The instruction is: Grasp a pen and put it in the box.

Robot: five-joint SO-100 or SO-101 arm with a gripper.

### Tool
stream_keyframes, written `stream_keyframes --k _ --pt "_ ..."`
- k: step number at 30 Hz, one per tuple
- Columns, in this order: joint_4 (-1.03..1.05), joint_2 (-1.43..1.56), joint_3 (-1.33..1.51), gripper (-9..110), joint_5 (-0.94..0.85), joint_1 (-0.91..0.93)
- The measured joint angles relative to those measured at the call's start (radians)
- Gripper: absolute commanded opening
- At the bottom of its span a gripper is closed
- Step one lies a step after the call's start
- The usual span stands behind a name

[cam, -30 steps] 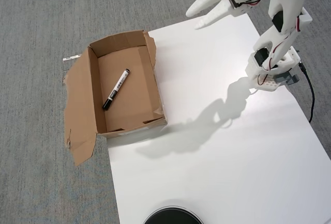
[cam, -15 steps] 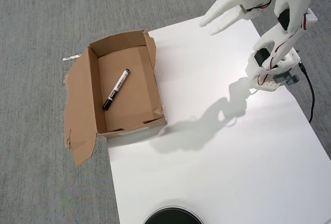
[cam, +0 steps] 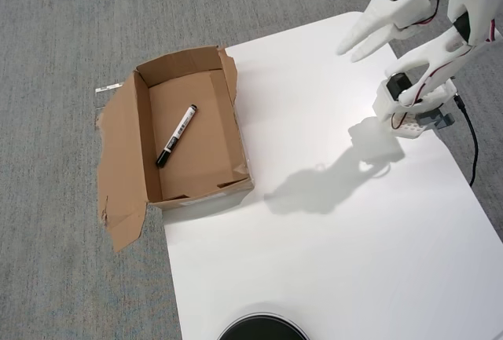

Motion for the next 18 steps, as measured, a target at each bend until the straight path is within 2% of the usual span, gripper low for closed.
stream_keyframes --k 12,18 --pt "-0.029 0.367 0.558 21 0.0 0.009" --pt "-0.241 0.555 0.881 21 0.003 0.009"
